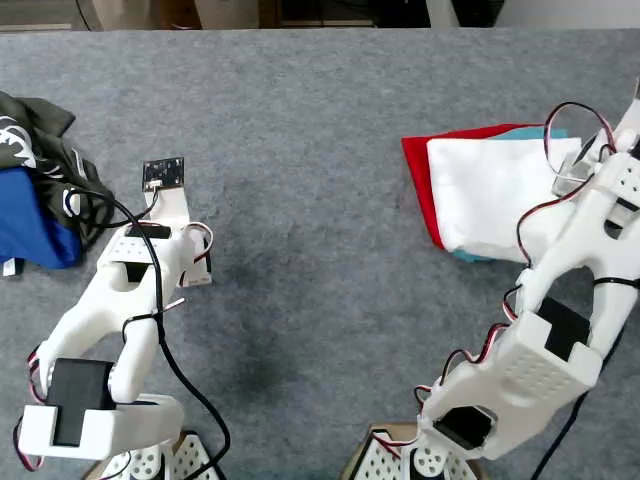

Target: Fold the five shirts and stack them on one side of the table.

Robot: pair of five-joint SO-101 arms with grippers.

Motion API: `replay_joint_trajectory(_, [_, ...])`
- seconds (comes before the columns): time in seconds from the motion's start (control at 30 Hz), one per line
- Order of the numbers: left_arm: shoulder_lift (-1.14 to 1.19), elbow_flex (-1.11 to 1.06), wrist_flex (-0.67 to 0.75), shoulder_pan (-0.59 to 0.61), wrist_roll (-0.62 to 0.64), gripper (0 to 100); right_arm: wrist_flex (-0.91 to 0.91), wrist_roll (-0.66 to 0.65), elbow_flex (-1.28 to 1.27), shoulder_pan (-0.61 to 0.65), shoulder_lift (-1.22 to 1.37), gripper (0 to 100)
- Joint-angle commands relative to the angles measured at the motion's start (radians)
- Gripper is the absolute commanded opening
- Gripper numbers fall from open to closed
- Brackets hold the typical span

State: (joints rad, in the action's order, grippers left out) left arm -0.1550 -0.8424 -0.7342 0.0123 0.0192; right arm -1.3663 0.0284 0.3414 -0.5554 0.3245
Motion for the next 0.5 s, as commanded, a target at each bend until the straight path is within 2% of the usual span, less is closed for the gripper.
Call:
replay_joint_trajectory(0.0, [-0.001,0.035,-0.009,0.011,0.005,2,-0.006,-0.011,0.047,-0.010,-0.005,67.5])
replay_joint_trajectory(0.1, [-0.001,0.035,-0.009,0.011,0.003,2,-0.015,-0.009,0.051,-0.010,-0.005,63.9])
replay_joint_trajectory(0.2, [-0.001,0.035,-0.009,0.011,0.003,2,-0.058,-0.005,0.054,-0.007,-0.005,55.4])
replay_joint_trajectory(0.3, [-0.001,0.035,-0.009,0.011,0.003,2,-0.089,-0.011,0.054,0.007,-0.005,40.6])
replay_joint_trajectory(0.47, [-0.001,0.034,-0.009,0.011,0.003,2,-0.103,-0.011,0.101,0.024,-0.007,8.6])
